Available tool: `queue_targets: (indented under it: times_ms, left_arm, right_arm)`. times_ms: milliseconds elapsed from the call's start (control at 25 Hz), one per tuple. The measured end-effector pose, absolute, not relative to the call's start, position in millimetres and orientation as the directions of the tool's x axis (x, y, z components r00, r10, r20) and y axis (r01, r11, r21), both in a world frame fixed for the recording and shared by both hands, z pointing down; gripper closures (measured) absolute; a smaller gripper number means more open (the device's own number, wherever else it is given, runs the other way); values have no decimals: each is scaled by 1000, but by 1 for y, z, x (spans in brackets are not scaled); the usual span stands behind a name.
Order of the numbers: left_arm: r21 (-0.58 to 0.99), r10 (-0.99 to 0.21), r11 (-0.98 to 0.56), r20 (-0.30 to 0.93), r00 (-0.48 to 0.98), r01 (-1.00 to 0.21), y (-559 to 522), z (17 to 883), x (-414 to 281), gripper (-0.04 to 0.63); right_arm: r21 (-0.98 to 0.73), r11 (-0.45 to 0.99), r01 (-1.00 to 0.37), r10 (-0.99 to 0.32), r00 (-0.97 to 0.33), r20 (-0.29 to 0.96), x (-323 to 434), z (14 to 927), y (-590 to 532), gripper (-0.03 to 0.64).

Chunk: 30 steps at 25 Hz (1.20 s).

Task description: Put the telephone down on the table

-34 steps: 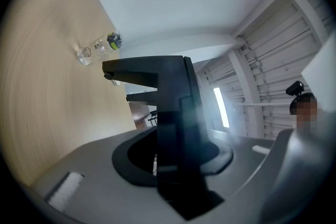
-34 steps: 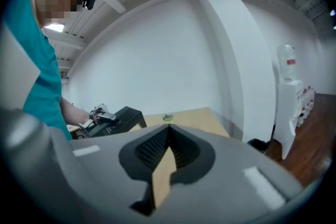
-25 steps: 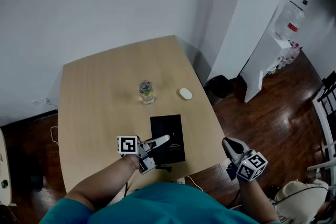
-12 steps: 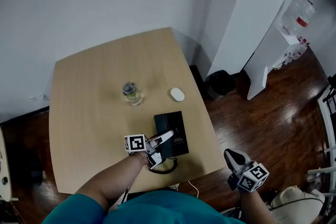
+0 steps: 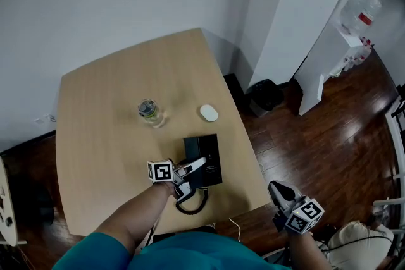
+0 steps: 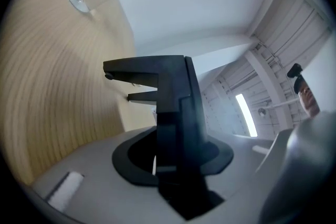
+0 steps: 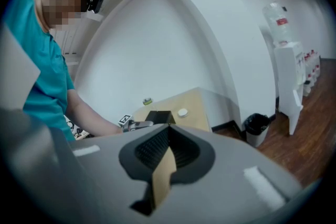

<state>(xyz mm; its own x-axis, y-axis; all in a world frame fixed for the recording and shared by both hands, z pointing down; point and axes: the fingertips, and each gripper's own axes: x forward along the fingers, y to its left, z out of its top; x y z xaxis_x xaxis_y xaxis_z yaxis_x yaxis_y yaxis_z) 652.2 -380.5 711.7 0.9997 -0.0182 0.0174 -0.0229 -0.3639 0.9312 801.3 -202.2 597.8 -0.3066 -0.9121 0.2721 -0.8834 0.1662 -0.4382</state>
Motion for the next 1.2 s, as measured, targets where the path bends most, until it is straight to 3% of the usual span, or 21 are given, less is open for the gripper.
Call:
queue_targets:
  times_ms: [200,440,600,760,1200]
  left_arm:
    - [901,-7,-417,132,991,-123,-377,719,651,422]
    - [859,-73,-402,315,946,-317,-384,735,627,364]
    - [821,-117,-392,402,908,-414,-388,744,615,318]
    - [754,-153,-406,501,852,-516,-393,752,606,211]
    - [759,-202,-459,416,887,-461,-374,708,559,206]
  right_arm:
    - [-432,167,-886,-908,-308,282,802,602,-201,615]
    - [-427,185,-885,-908,-320,269,800,600,-203,615]
    - [-460,196,-866,-911,-334,241,794,595,-208,615]
    - [-427,217,-878,-900,-349,260,795,598,-209,615]
    - [-443,254,-860,-905,-373,204,791,587,-206,615]
